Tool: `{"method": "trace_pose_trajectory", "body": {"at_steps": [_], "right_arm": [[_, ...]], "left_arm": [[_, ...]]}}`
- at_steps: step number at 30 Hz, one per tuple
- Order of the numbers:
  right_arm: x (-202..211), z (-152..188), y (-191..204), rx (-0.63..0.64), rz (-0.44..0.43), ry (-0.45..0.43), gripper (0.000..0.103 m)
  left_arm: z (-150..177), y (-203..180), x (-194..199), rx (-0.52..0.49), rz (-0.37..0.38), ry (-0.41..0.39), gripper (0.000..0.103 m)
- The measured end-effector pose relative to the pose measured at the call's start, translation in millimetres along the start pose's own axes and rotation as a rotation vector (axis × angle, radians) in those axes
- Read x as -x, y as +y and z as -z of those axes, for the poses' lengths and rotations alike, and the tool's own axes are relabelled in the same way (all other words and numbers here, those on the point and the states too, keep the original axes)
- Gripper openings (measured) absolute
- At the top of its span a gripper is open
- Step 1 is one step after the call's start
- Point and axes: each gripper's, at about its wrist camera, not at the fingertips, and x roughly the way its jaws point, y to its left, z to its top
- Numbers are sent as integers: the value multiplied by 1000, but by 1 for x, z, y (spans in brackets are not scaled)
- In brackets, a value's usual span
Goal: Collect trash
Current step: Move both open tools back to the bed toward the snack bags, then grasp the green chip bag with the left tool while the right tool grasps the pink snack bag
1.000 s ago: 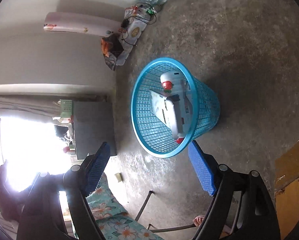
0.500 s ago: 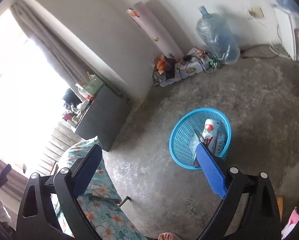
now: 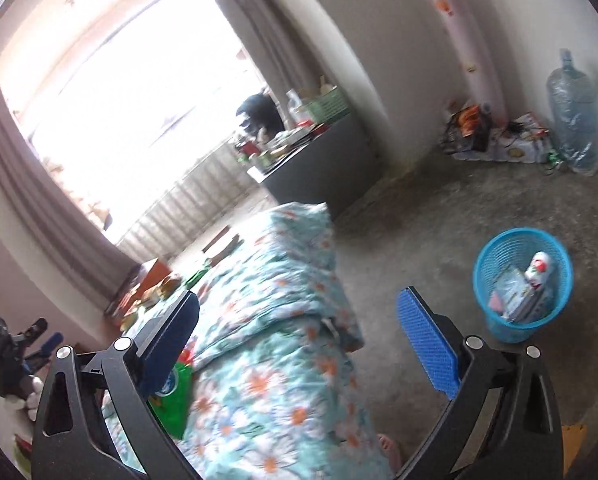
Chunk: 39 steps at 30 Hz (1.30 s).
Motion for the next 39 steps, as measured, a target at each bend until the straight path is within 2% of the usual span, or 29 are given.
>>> {"method": "trace_pose_trajectory", "body": {"at_steps": [3,7,10,13,17,18,22,28,32,34,39], "right_arm": [[-24,12,34,17,-98,106,96],[-54,31,75,0,-201,240,96],[-79,47,96,-45,-256,338,96],[-99,57,114,-39,-257,397,95],[-127,62,145,6,-285,457,91],[-135,60,152,16,-287,470,88],[-164,48,179,64,-300,496,78],[-220,43,212,141,-298,540,62],[-257,58,215,140,-286,653,48],[-264,68,210,110,-279,709,37],[-235,73,198,69,-321,734,35]], "left_arm": [[17,23,9,44,-45,-1,85],[45,50,21,93,-49,15,85],[71,58,21,99,-20,58,85],[98,54,14,97,44,116,84],[130,44,-6,112,137,201,71],[136,43,-12,128,150,218,66],[154,44,-38,206,204,262,61],[161,47,-64,273,220,256,52],[164,53,-73,327,218,248,49],[164,57,-73,354,231,237,47],[162,60,-58,379,273,186,44]]}}
